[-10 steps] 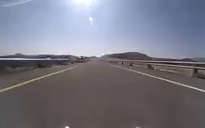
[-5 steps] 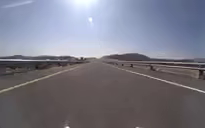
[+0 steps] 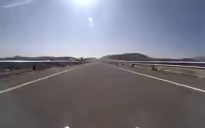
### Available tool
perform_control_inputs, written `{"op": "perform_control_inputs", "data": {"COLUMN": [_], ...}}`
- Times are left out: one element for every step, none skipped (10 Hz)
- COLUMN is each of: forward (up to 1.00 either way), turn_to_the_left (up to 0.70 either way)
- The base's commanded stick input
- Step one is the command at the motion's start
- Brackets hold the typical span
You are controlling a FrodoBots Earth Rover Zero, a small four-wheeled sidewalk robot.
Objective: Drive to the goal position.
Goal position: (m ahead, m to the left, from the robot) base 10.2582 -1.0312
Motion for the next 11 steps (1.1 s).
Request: {"op": "perform_control_inputs", "data": {"forward": [0.7,0.7,0.7,0.7,0.7,0.7,0.7,0.7,0.7,0.7,0.7], "turn_to_the_left": [0.0,0.0,0.0,0.0,0.0,0.0,0.0,0.0,0.0,0.0,0.0]}}
